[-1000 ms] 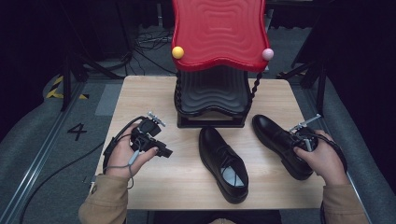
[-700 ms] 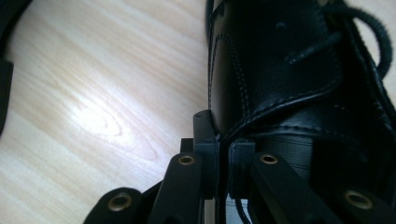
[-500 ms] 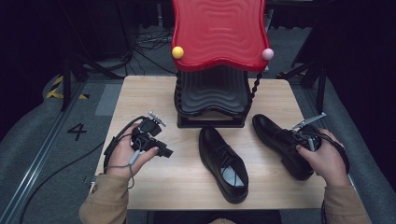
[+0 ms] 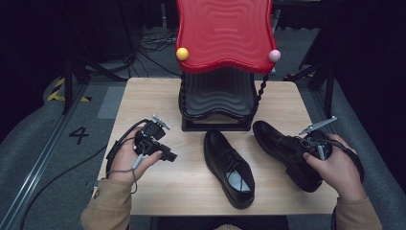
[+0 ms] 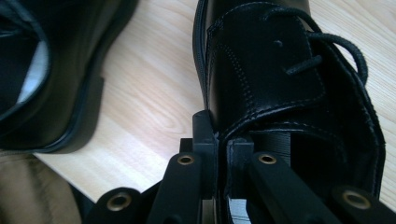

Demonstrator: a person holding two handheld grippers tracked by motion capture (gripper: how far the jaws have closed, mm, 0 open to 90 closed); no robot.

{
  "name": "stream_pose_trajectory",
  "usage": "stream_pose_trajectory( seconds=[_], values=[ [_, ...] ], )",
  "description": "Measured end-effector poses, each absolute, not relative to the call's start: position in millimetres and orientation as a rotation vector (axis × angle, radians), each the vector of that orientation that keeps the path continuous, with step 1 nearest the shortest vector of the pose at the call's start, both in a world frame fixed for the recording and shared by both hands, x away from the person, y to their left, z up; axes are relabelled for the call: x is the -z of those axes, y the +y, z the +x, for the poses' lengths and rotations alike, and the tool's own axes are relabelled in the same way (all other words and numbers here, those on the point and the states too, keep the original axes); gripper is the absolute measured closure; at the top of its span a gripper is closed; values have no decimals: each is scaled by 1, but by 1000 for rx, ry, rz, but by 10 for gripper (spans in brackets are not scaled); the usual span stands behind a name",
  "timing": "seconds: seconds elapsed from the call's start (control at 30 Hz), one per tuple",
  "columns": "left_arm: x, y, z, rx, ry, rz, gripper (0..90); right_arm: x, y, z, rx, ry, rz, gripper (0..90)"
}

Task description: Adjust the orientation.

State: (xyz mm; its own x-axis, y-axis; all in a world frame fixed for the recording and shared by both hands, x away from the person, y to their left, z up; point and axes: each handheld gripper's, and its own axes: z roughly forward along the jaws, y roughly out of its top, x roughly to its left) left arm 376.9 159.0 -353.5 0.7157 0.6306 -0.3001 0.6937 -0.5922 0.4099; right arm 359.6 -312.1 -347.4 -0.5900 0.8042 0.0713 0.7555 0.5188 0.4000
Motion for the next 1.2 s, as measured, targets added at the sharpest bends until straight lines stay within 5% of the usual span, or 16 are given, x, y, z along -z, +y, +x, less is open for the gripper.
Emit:
stream_pose_trajectory(
  seconds=[1.2],
  values=[
    [358,170,368,170,1065,2413,575,386,-206,359,-484,2686,1137,839]
  ],
)
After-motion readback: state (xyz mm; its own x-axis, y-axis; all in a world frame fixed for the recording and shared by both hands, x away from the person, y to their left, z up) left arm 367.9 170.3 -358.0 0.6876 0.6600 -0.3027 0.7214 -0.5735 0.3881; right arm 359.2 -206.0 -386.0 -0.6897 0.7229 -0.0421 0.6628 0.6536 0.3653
